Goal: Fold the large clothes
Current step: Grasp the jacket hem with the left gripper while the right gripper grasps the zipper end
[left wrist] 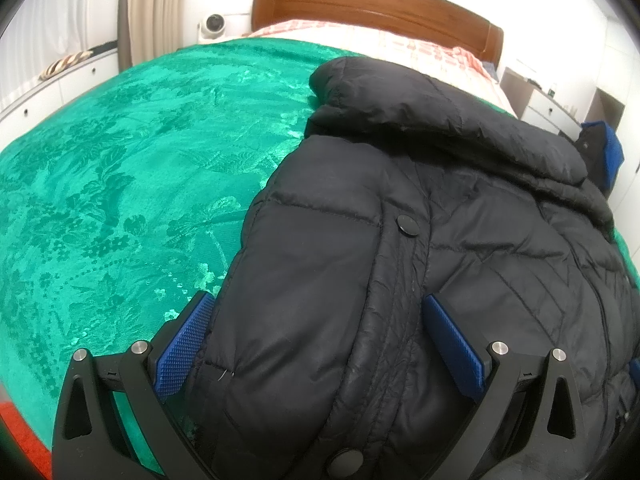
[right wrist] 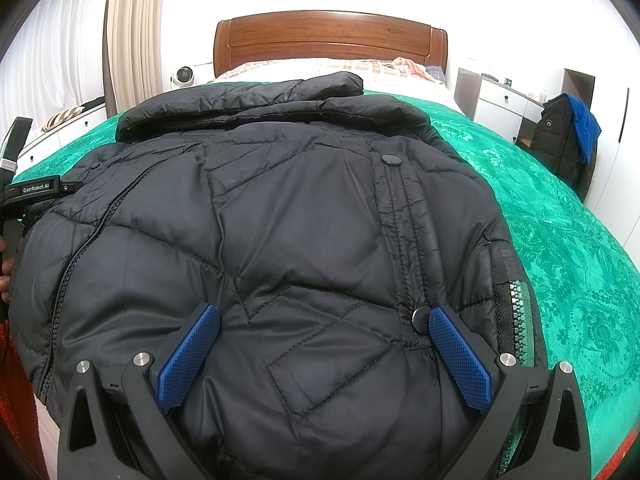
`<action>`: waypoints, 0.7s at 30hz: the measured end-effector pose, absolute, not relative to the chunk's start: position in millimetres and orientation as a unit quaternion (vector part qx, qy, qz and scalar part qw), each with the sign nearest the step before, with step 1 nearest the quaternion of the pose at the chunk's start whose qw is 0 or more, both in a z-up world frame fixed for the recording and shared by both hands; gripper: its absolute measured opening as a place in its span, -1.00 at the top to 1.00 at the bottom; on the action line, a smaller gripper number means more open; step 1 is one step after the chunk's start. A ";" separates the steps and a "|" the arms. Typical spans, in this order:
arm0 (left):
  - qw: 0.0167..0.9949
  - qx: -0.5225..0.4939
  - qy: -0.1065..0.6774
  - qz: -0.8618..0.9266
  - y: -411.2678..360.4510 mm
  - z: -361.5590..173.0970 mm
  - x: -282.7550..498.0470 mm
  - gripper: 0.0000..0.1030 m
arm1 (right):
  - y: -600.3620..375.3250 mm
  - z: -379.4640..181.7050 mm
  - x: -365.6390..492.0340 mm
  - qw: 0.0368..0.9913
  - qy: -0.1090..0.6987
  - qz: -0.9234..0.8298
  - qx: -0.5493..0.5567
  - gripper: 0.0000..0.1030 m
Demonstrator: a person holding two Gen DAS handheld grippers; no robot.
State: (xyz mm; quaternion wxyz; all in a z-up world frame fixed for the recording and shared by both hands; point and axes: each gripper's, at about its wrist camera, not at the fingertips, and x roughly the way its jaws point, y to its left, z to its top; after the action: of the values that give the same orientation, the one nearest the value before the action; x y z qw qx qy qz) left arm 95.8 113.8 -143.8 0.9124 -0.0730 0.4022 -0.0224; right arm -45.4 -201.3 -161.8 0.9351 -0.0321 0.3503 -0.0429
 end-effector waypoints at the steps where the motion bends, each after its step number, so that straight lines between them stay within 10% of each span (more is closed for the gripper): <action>1: 0.908 -0.069 0.412 -0.021 113.9 -142.2 96.4 -0.99 | -201.3 -161.7 -45.4 0.935 0.351 -0.043 -0.032 -1.00; 12: 0.864 -0.165 0.472 -0.058 199.5 -101.5 58.9 -0.99 | -289.1 -96.5 -75.4 0.932 0.341 -0.055 0.113 -0.99; 21: 0.803 -0.096 0.573 -0.135 183.5 -147.3 40.4 -0.97 | -347.2 -134.1 -82.6 0.844 0.505 0.007 0.180 -0.97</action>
State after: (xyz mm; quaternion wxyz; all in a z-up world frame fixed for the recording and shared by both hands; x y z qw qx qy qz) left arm 40.4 183.5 -147.3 0.8029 -0.0962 0.5727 -0.1348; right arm -82.6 -347.2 -134.1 0.8442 0.1803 0.5047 0.0070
